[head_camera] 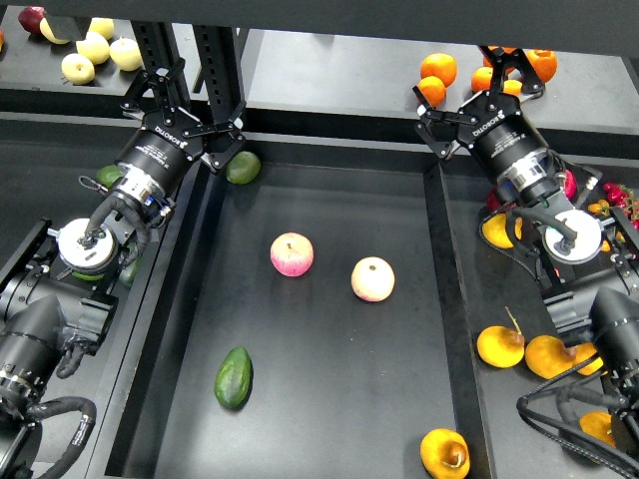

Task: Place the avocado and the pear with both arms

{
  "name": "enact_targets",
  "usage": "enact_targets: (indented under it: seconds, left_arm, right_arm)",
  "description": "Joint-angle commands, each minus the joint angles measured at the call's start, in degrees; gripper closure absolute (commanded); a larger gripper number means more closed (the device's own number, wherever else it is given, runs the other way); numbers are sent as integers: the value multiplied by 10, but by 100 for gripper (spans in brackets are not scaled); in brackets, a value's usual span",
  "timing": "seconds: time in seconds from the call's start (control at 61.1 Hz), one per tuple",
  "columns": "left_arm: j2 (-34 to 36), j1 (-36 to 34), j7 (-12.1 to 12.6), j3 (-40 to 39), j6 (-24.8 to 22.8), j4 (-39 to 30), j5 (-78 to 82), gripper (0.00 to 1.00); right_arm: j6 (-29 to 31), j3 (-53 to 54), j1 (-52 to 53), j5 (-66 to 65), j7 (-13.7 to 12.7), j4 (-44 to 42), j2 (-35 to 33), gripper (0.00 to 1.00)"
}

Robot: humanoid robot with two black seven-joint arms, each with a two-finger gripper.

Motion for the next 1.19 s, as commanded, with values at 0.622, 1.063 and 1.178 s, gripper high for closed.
enact_targets:
  seconds: [0.622, 1.063, 1.178]
  left_arm:
    - [0, -19, 62, 6, 0, 12, 1, 0]
    - [30, -81, 134, 136, 0, 20, -1, 1]
    - [70, -87, 134, 189, 0, 20, -3, 2]
  right_arm:
    - [1, 0, 0, 0, 0, -1, 0, 0]
    - [1, 0, 0, 0, 0, -3, 0, 0]
    - [1, 0, 0, 0, 0, -3, 0, 0]
